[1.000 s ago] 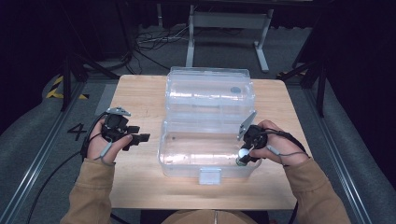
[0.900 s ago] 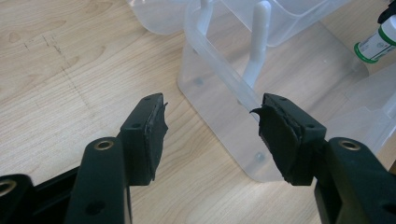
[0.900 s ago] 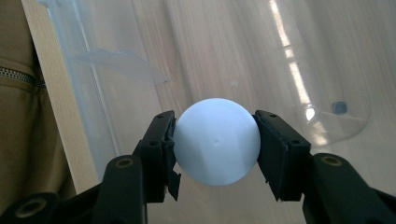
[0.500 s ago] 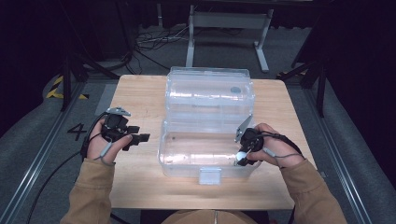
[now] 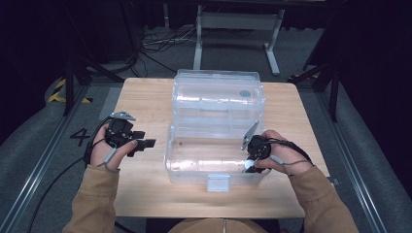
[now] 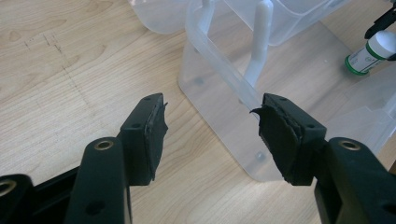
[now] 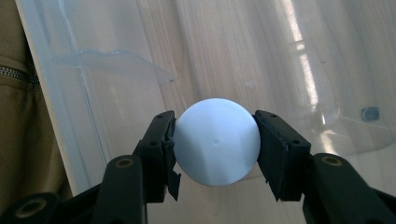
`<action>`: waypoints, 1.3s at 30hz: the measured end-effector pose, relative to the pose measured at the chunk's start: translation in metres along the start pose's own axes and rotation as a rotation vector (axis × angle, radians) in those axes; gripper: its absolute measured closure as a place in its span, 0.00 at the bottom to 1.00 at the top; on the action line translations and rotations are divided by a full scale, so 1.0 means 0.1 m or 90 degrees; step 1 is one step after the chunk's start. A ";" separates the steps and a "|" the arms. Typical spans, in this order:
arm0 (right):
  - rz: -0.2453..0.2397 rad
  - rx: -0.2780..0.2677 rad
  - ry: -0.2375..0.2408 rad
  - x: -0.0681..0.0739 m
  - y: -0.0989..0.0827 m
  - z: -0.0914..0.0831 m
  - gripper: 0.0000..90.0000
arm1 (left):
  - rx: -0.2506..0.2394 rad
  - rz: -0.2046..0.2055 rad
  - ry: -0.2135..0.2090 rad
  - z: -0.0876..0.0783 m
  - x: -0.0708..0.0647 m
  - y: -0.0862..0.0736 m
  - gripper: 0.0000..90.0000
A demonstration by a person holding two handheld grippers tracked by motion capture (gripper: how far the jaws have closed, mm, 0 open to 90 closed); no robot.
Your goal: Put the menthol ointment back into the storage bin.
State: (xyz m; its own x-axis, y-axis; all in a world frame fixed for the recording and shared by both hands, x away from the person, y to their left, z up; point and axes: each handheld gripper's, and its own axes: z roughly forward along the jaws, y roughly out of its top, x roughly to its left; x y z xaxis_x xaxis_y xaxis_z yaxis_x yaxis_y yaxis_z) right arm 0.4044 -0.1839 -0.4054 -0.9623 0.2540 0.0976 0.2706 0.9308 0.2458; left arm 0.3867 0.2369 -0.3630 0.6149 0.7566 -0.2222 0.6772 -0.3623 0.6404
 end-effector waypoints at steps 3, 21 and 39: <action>0.001 0.002 -0.001 0.00 0.00 0.00 0.56 | 0.001 -0.001 -0.001 0.00 0.00 0.00 0.46; -0.006 0.012 0.001 0.01 0.05 0.05 0.56 | 0.002 -0.001 -0.001 0.00 0.00 0.00 0.46; 0.001 0.020 0.038 -0.04 0.06 0.09 0.56 | 0.004 -0.001 -0.003 0.00 0.01 0.00 0.46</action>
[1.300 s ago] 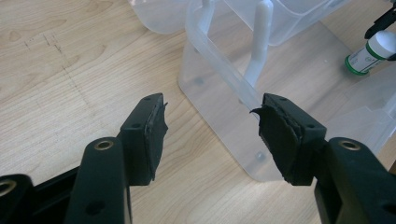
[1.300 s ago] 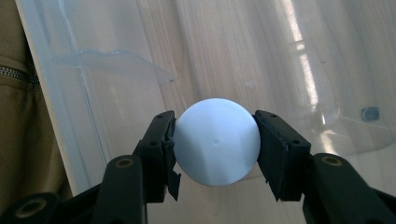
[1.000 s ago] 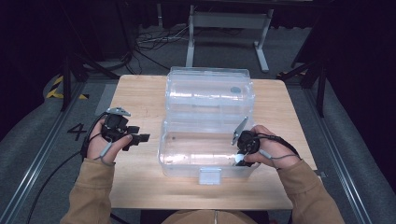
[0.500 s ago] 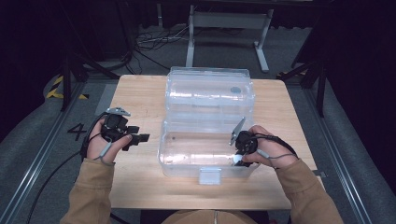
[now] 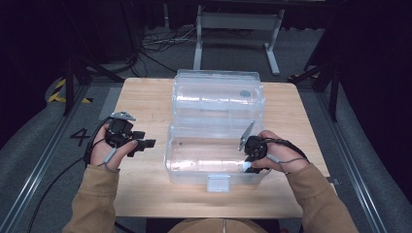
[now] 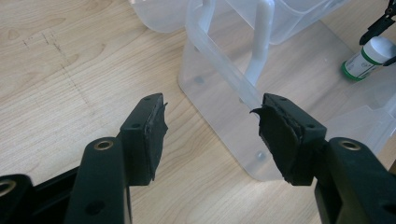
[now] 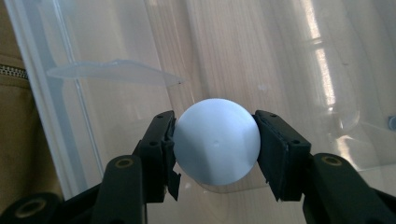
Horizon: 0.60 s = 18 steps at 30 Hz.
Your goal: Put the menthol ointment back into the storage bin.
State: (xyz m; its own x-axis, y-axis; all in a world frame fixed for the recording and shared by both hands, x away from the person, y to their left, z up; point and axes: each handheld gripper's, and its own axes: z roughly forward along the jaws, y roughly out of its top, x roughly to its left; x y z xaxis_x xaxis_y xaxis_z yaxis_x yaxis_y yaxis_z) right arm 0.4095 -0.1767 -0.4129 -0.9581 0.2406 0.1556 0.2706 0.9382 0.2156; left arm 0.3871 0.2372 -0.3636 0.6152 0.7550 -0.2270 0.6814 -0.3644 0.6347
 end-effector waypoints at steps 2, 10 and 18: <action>0.000 0.003 0.002 0.00 0.00 0.00 0.55 | 0.000 0.000 0.000 0.00 0.00 0.00 0.46; 0.003 -0.007 0.011 -0.02 0.00 -0.01 0.50 | 0.000 0.000 0.000 0.00 0.00 0.00 0.46; 0.017 -0.049 0.008 -0.01 -0.04 -0.13 0.47 | 0.000 -0.002 -0.003 0.01 0.01 0.00 0.46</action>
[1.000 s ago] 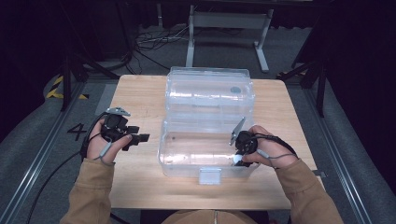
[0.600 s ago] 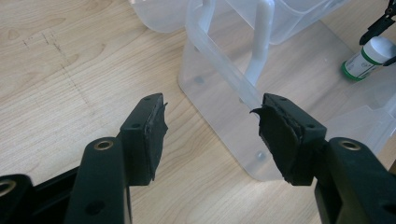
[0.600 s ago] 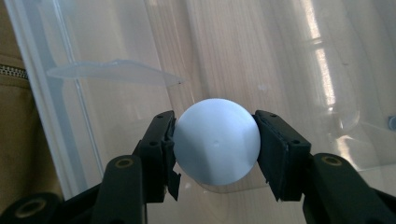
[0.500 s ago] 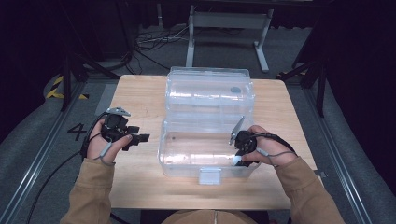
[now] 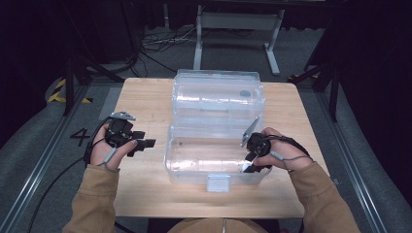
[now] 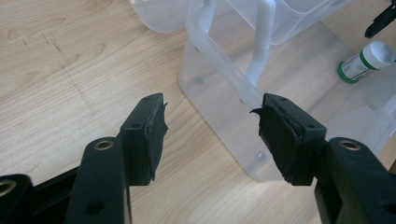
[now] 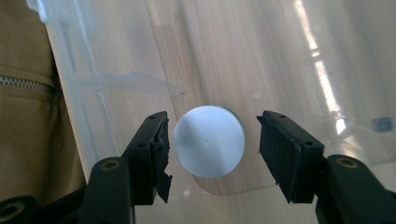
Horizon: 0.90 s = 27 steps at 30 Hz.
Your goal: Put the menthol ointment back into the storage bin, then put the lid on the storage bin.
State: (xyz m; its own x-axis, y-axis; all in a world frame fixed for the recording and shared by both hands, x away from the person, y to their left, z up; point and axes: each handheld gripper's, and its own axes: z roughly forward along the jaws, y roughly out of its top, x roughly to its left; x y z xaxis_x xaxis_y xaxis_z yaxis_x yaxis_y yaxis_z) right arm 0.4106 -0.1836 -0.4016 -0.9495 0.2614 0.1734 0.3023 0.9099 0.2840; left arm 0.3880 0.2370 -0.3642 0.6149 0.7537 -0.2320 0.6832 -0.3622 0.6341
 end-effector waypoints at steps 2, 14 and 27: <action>0.004 -0.015 -0.009 0.00 -0.02 -0.05 0.47 | 0.000 0.003 0.000 0.01 0.00 0.00 0.46; 0.010 -0.125 -0.065 0.07 -0.07 -0.38 0.48 | 0.005 0.011 -0.003 0.02 -0.03 0.02 0.46; 0.009 -0.198 -0.094 0.06 -0.01 -0.73 0.54 | -0.003 0.012 -0.008 -0.03 -0.09 -0.01 0.46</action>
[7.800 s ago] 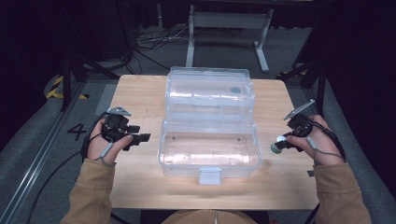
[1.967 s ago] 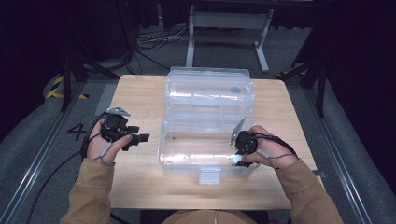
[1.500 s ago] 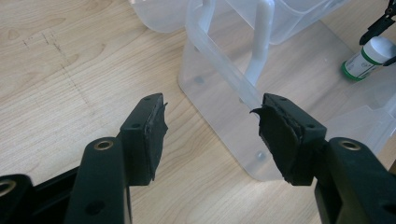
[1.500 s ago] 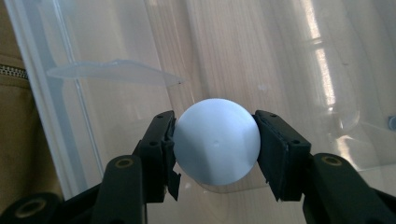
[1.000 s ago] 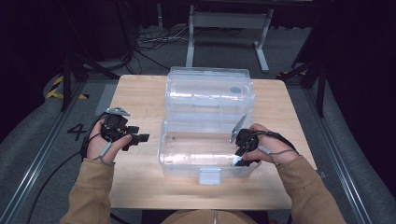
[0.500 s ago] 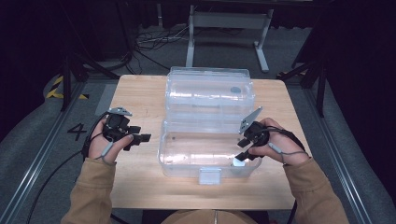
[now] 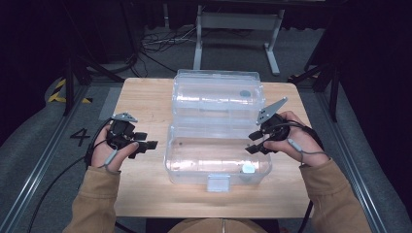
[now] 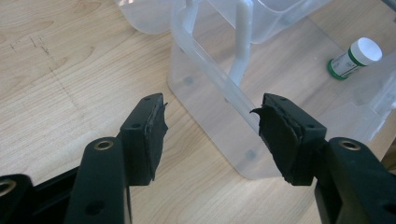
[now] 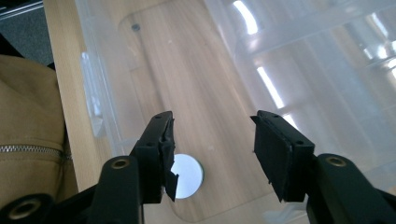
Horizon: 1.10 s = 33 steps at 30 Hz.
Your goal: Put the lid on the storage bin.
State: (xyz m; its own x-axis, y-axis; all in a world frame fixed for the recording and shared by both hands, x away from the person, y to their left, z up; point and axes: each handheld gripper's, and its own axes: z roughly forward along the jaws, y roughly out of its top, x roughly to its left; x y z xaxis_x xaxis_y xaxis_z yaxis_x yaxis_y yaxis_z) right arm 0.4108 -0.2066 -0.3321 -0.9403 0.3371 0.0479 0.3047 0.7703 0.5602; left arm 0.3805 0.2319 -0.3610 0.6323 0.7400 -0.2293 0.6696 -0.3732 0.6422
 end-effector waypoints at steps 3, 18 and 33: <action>-0.001 -0.013 -0.005 -0.03 0.07 -0.07 0.56 | 0.001 -0.002 0.000 -0.01 -0.01 -0.02 0.46; 0.020 -0.087 -0.056 -0.31 0.36 -0.22 0.59 | -0.005 -0.012 0.007 -0.11 -0.03 -0.13 0.46; 0.050 -0.147 -0.085 -0.62 0.47 -0.19 0.54 | -0.004 -0.006 -0.003 -0.12 -0.08 -0.15 0.47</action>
State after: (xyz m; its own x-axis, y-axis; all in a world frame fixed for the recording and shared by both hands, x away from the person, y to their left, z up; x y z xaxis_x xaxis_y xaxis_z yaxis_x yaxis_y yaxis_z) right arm 0.4806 -0.2015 -0.2925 -0.8818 0.4716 -0.0024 0.3188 0.5998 0.7339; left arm 0.3609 0.2377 -0.3600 0.6281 0.7407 -0.2385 0.6730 -0.3633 0.6442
